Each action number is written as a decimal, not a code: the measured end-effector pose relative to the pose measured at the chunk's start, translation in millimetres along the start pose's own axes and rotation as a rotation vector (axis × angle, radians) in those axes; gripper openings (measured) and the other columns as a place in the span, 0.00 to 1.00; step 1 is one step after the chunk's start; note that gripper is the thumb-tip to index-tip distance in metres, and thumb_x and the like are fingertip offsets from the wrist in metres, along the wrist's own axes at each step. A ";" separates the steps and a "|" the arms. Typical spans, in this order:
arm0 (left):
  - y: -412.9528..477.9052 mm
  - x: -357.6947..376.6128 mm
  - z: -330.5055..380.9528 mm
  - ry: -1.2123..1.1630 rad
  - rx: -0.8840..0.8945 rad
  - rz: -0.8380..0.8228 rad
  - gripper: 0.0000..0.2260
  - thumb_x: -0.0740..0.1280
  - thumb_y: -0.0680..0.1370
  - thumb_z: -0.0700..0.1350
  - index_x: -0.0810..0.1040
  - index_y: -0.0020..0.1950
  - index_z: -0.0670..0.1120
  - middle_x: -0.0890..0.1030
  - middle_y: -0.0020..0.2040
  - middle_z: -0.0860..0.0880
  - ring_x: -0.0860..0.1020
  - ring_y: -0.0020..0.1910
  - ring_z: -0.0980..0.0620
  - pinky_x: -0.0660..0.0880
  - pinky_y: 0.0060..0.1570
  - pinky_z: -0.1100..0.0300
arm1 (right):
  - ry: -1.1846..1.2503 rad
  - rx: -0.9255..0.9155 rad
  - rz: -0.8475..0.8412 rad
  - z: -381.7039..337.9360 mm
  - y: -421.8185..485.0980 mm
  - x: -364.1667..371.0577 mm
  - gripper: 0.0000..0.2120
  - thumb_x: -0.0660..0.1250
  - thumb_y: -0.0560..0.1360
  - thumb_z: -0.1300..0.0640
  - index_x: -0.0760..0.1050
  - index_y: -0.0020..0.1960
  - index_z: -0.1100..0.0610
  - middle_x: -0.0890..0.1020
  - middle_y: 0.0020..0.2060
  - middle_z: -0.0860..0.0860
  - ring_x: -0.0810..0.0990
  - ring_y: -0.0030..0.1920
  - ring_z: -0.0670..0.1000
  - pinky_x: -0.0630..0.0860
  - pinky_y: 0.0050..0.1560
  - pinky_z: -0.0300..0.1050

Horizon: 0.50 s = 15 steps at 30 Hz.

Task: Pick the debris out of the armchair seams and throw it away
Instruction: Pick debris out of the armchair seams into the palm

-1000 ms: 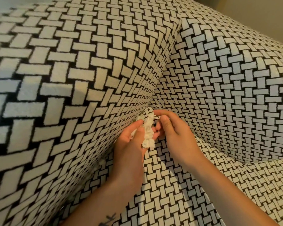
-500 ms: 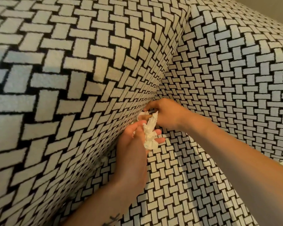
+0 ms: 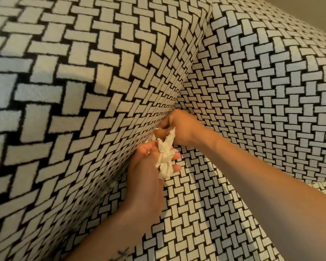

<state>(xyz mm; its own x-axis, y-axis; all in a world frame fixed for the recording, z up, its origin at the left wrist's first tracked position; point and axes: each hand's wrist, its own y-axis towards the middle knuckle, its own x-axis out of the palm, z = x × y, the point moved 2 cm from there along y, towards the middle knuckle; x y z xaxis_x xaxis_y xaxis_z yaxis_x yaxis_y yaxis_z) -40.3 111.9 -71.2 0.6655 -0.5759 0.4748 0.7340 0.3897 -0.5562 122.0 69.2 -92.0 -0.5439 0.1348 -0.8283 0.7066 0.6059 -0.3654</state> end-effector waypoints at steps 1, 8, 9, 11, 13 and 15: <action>-0.3 0.3 0.3 -0.009 -0.004 -0.001 0.13 0.55 0.86 0.38 0.78 0.55 0.48 0.87 0.37 0.50 0.84 0.34 0.54 0.78 0.45 0.53 | 0.059 -0.023 0.036 2.8 -2.9 2.7 0.09 0.74 0.74 0.52 0.84 0.36 0.43 0.87 0.42 0.43 0.85 0.47 0.49 0.82 0.53 0.52; 3.7 -0.2 -1.1 -0.030 -0.028 -0.020 0.13 0.56 0.85 0.37 0.79 0.57 0.47 0.88 0.40 0.49 0.85 0.38 0.51 0.78 0.41 0.54 | 0.232 -0.111 0.167 7.0 -17.5 9.2 0.08 0.71 0.73 0.50 0.84 0.37 0.39 0.87 0.39 0.42 0.85 0.45 0.48 0.82 0.51 0.54; 3.5 0.1 -1.3 -0.027 -0.026 -0.024 0.13 0.56 0.85 0.37 0.79 0.56 0.47 0.88 0.40 0.49 0.85 0.37 0.51 0.78 0.41 0.53 | 0.207 -0.096 0.156 6.5 -17.3 7.8 0.08 0.71 0.73 0.50 0.84 0.37 0.40 0.87 0.39 0.43 0.85 0.45 0.49 0.82 0.51 0.54; 2.4 -0.5 -0.9 -0.013 -0.021 -0.025 0.13 0.56 0.85 0.37 0.79 0.56 0.47 0.88 0.39 0.49 0.85 0.36 0.52 0.78 0.44 0.52 | 0.115 -0.051 0.088 2.7 -13.9 5.1 0.09 0.69 0.75 0.51 0.84 0.38 0.47 0.86 0.38 0.45 0.84 0.44 0.50 0.82 0.50 0.53; 2.0 -0.4 -1.0 -0.002 -0.013 -0.028 0.12 0.56 0.85 0.38 0.79 0.56 0.48 0.88 0.38 0.49 0.85 0.35 0.52 0.78 0.46 0.50 | -0.015 -0.037 0.032 -3.5 -8.1 1.6 0.10 0.69 0.76 0.51 0.83 0.38 0.51 0.84 0.38 0.47 0.82 0.42 0.51 0.82 0.48 0.52; 1.5 0.3 -0.9 0.013 -0.009 -0.035 0.12 0.56 0.85 0.38 0.79 0.56 0.48 0.88 0.38 0.49 0.85 0.35 0.52 0.77 0.48 0.49 | -0.054 -0.038 0.022 -6.3 -5.3 -0.4 0.10 0.70 0.76 0.52 0.81 0.36 0.50 0.83 0.37 0.47 0.81 0.41 0.50 0.81 0.46 0.49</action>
<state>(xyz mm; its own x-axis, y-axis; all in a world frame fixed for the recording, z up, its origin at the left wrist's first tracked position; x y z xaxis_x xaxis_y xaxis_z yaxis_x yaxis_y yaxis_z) -39.2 111.6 -72.5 0.6379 -0.5981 0.4851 0.7553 0.3627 -0.5459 115.7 70.9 -87.1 -0.5026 0.1066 -0.8579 0.6999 0.6327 -0.3313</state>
